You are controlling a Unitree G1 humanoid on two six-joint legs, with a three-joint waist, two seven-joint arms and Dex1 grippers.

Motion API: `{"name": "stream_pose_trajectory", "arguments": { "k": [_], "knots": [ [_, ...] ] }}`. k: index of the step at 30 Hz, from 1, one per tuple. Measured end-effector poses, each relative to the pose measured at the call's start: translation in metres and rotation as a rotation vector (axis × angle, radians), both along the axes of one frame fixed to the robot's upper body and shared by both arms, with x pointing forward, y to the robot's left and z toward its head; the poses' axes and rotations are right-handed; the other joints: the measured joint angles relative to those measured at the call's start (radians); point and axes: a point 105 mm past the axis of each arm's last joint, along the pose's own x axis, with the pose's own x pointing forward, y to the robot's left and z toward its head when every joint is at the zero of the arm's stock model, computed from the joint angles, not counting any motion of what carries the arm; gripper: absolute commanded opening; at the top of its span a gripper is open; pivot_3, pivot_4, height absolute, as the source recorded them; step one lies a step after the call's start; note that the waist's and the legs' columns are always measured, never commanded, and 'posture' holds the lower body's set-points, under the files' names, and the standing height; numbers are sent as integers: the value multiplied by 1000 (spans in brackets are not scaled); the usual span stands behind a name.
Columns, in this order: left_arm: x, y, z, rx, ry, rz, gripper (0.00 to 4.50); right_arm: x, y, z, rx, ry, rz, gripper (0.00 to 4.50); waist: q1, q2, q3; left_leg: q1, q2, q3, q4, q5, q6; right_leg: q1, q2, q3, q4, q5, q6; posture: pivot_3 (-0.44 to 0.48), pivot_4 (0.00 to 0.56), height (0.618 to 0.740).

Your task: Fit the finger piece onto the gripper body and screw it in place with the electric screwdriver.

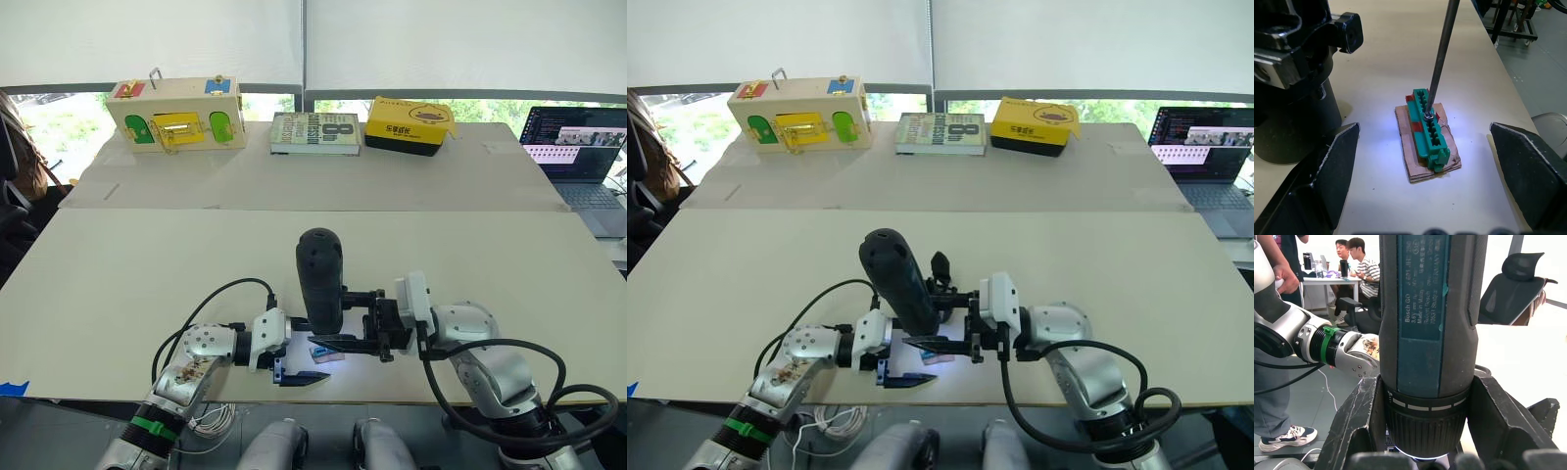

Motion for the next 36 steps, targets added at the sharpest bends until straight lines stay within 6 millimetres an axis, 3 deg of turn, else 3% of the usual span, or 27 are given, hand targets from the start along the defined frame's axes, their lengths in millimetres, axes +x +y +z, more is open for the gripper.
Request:
{"name": "stream_pose_trajectory", "arguments": {
  "k": [36],
  "knots": [
    [0, 2, 0, -2, -5, 10, 4490, 1, 1, -2, 0, 16, -8, 1902, 0, 0, 0, 1, 0, 0, 0, 0, 0, 1, 0, 0, 0, 0, 0, 0, 150, 740]
  ]
}}
